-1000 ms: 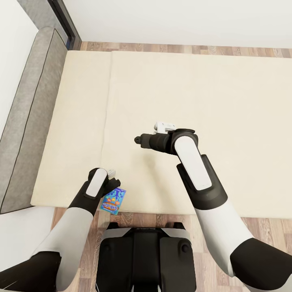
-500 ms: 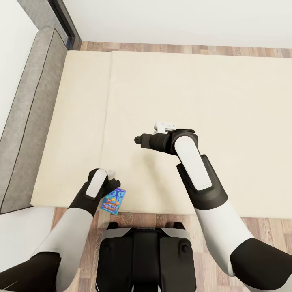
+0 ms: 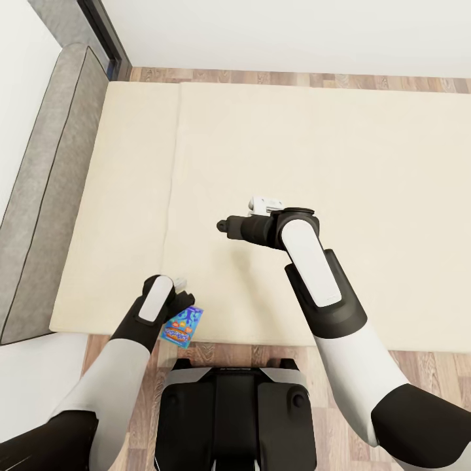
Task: Put all the toys in the child's room - the three board games (two on the bed and one on the table), the two jigsaw puzzles on the table, and the tennis ball on the table - inside the toy box on the table in the child's room.
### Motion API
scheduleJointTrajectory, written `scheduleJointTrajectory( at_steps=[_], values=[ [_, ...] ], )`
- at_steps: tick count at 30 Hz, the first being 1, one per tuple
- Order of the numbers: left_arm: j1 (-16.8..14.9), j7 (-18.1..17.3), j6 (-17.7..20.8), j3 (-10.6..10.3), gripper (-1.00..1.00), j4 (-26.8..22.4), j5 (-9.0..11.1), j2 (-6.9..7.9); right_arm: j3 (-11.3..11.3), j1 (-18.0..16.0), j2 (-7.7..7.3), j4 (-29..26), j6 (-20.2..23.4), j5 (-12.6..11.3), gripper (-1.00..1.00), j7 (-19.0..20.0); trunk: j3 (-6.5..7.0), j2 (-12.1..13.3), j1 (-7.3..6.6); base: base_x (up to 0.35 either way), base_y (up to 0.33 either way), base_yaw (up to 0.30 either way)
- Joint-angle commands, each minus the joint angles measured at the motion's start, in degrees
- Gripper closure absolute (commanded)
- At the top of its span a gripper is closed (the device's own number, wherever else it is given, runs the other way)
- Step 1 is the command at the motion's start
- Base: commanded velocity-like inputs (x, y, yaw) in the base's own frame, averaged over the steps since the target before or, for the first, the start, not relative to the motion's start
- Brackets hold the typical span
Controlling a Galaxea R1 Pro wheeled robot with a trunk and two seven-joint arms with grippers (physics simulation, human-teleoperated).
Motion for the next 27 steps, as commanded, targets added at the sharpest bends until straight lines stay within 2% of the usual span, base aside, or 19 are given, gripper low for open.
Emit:
scheduleJointTrajectory(
  at_steps=[1, 13, 27],
  values=[
    [0.0, 0.5, 0.1, 0.1, -1.00, -0.1, 0.4, -0.06, 0.0, -0.1, 0.01, 0.0, 0.2, -0.5, -1.00, -0.6, -0.07, -0.1, 0.04, 0.000, 0.000, 0.000],
    [0.7, -1.2, 0.1, 0.1, -1.00, -0.2, 0.0, -0.04, 0.0, -0.1, 0.01, 0.0, 0.2, -0.5, -1.00, -0.6, -0.07, -0.1, 0.04, 0.000, 0.000, 0.000],
    [1.2, -1.6, 0.4, 0.1, -1.00, -0.3, -0.1, -0.01, 0.0, -0.1, 0.01, -0.1, 0.2, -0.4, -1.00, -0.6, -0.07, -0.1, 0.04, 0.000, 0.000, 0.000]
  ],
)
